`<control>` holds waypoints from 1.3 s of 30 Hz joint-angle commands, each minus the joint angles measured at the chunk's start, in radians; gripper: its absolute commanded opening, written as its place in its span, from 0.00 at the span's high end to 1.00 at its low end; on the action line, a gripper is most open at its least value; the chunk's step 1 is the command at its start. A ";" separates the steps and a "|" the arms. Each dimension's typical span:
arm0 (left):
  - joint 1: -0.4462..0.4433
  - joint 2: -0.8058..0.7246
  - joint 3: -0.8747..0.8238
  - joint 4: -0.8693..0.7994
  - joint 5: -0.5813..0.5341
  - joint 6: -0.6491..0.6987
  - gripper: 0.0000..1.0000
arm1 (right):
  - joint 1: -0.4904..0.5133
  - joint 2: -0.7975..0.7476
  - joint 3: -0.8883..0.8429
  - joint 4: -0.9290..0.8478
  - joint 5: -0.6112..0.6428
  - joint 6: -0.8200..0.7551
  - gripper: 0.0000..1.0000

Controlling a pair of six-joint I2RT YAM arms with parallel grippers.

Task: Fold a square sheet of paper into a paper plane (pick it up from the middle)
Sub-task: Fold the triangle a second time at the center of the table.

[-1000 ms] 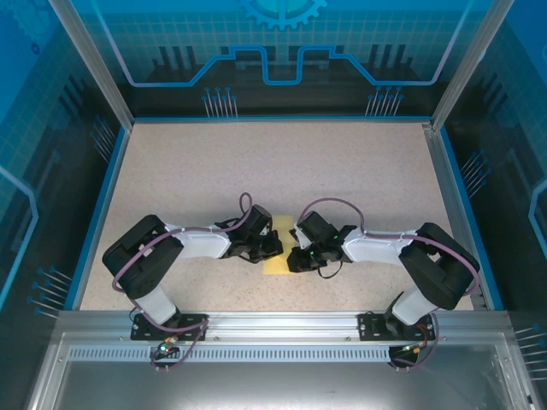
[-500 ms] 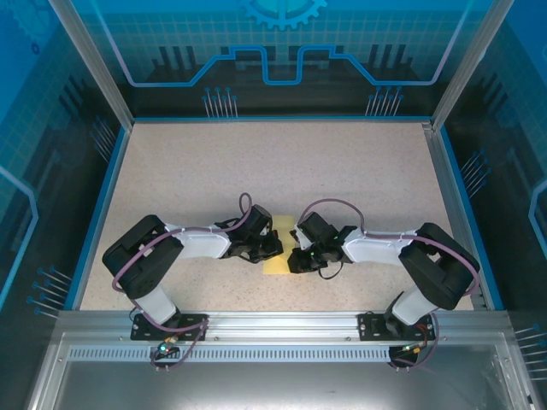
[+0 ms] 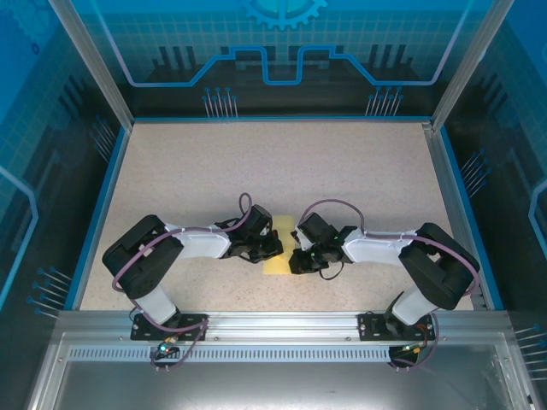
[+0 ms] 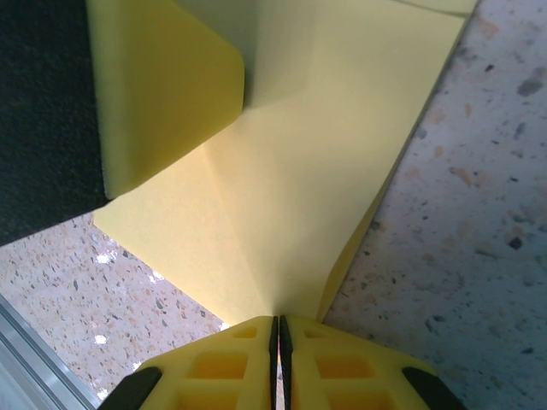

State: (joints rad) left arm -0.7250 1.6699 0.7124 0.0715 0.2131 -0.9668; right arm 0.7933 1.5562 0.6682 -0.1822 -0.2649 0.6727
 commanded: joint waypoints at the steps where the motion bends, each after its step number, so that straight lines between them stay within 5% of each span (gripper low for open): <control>1: -0.006 0.022 -0.002 -0.108 -0.044 -0.004 0.98 | 0.006 0.010 -0.038 -0.081 -0.005 -0.009 0.88; 15: -0.005 0.016 -0.001 -0.116 -0.044 -0.002 0.98 | 0.007 -0.107 -0.010 -0.126 0.002 -0.030 0.88; 39: -0.005 -0.013 0.004 -0.115 -0.047 -0.004 0.98 | 0.013 0.003 0.000 -0.086 0.061 -0.010 0.89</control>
State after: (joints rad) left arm -0.7250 1.6672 0.7177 0.0559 0.2104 -0.9684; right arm 0.7933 1.5715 0.6975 -0.2089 -0.2306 0.6621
